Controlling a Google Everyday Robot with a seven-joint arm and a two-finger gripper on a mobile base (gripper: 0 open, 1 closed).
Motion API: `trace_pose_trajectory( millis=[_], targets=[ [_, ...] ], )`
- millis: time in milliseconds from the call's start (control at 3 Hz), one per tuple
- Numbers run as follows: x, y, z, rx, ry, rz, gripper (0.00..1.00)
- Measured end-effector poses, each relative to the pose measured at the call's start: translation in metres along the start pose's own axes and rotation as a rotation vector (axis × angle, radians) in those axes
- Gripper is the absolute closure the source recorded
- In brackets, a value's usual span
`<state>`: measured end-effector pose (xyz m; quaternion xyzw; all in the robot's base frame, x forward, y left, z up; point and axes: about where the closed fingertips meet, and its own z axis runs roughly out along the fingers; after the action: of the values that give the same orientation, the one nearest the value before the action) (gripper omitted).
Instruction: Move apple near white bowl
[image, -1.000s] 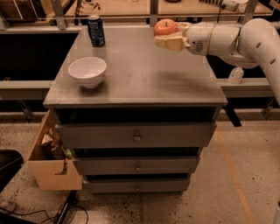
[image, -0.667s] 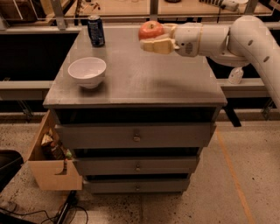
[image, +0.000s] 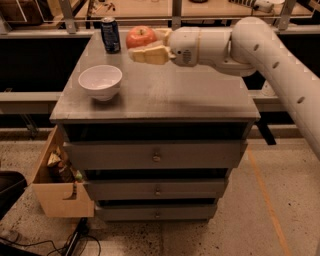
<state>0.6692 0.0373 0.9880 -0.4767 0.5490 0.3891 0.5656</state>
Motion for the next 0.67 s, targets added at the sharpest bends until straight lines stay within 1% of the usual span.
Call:
trace_pose_trajectory(
  millis=[333,667],
  targets=[
    [0.007,0.001,0.035,-0.006,0.015,0.011,1.00],
    [0.018,0.002,0.066,0.012,0.041,0.008,1.00]
  ],
)
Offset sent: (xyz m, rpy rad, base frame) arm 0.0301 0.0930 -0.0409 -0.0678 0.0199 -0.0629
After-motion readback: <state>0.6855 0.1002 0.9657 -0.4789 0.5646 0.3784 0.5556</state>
